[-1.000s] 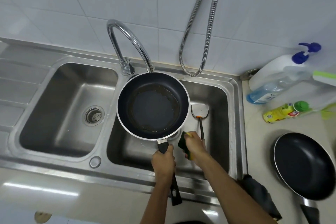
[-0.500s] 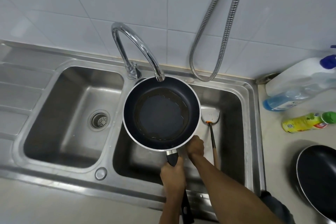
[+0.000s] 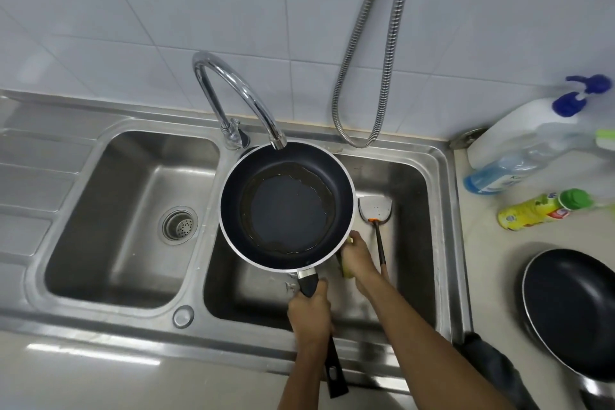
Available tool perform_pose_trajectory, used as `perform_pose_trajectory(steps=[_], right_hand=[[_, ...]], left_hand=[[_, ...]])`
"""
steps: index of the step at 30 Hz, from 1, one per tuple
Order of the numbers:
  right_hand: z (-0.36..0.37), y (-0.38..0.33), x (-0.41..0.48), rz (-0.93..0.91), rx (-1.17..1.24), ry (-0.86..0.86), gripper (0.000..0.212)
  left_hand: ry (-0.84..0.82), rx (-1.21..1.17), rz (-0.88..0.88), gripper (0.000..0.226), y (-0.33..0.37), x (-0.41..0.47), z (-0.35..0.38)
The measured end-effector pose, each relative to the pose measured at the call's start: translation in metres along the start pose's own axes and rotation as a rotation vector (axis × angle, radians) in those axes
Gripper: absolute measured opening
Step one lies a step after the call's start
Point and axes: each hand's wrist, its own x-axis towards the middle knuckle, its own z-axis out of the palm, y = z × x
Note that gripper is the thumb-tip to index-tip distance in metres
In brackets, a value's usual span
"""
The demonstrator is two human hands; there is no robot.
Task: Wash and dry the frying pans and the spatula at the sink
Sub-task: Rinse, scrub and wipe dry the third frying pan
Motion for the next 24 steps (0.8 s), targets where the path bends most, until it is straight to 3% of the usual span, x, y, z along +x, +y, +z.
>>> perform_pose_trajectory(steps=[2, 4, 8, 11, 13, 16, 20, 22, 24], right_hand=[[-0.023, -0.035, -0.035, -0.096, 0.011, 0.091, 0.014], [-0.053, -0.048, -0.045, -0.238, -0.062, 0.216, 0.023], [-0.126, -0.05, -0.052, -0.549, -0.47, 0.606, 0.037], [-0.167, -0.032, -0.04, -0.412, -0.822, 0.791, 0.055], [-0.176, -0.012, -0.031, -0.284, -0.958, 0.722, 0.071], [-0.177, 0.013, -0.021, -0.278, -1.034, 0.633, 0.074], [-0.173, -0.003, -0.035, -0.324, -0.998, 0.746, 0.067], [-0.151, -0.009, -0.059, -0.482, -0.895, 0.815, 0.055], [-0.104, -0.008, -0.098, -0.571, -0.633, 0.6, 0.037]], left_hand=[[0.0, -0.019, 0.007, 0.026, 0.002, -0.002, 0.0], [-0.025, -0.034, 0.002, 0.027, 0.0, -0.001, 0.001], [-0.071, -0.068, -0.025, 0.028, -0.008, 0.002, 0.004], [-0.075, -0.077, -0.017, 0.026, -0.01, 0.002, 0.004], [-0.073, -0.082, -0.012, 0.03, -0.011, 0.004, 0.005], [-0.072, -0.084, -0.011, 0.035, -0.013, 0.006, 0.007], [-0.074, -0.106, -0.016, 0.036, -0.012, 0.005, 0.007], [-0.09, -0.116, -0.022, 0.038, -0.009, -0.001, 0.007], [-0.091, -0.112, -0.004, 0.043, -0.005, -0.005, 0.006]])
